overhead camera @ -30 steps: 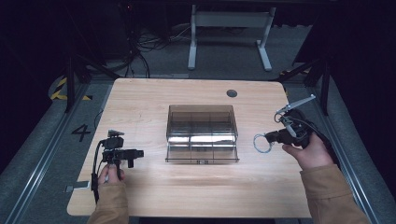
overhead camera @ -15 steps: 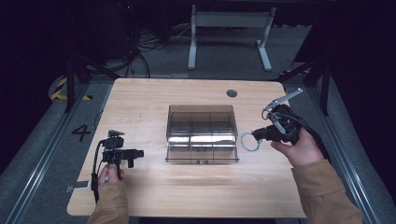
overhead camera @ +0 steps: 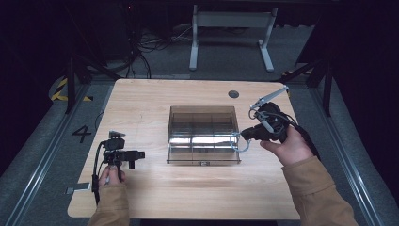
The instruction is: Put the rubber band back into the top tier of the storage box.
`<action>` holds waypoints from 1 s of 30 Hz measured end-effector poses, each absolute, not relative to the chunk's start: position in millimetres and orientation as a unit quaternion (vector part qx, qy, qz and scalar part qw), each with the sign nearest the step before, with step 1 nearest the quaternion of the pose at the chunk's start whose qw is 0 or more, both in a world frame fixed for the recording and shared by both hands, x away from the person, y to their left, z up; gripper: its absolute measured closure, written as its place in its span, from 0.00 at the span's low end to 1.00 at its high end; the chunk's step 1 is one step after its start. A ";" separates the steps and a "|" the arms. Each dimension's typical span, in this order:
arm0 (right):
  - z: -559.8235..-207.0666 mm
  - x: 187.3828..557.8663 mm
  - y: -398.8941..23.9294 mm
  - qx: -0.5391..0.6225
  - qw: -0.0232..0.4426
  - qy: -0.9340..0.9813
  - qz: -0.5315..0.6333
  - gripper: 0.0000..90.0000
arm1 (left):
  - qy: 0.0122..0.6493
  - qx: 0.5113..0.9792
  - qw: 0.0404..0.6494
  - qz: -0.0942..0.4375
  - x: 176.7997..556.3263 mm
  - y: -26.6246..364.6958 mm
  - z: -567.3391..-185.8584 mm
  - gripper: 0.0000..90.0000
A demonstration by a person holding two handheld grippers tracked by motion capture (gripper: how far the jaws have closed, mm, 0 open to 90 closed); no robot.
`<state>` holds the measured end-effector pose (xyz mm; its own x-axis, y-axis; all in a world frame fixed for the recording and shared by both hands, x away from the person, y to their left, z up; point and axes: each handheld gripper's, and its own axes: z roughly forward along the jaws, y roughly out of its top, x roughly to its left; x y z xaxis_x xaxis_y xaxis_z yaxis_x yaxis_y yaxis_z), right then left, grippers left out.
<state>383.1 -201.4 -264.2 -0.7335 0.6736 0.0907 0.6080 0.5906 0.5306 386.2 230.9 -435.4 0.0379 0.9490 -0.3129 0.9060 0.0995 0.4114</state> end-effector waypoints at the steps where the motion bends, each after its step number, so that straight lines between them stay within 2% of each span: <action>1: -263.9 383.1 -200.3 0.359 0.059 0.891 0.273 0.95 | 0.692 0.671 0.265 0.039 386.2 231.2 -435.3 0.18; 30: -274.2 385.8 -146.5 0.316 0.050 0.906 0.276 0.95 | 0.691 0.670 0.268 0.038 386.8 231.2 -435.5 0.18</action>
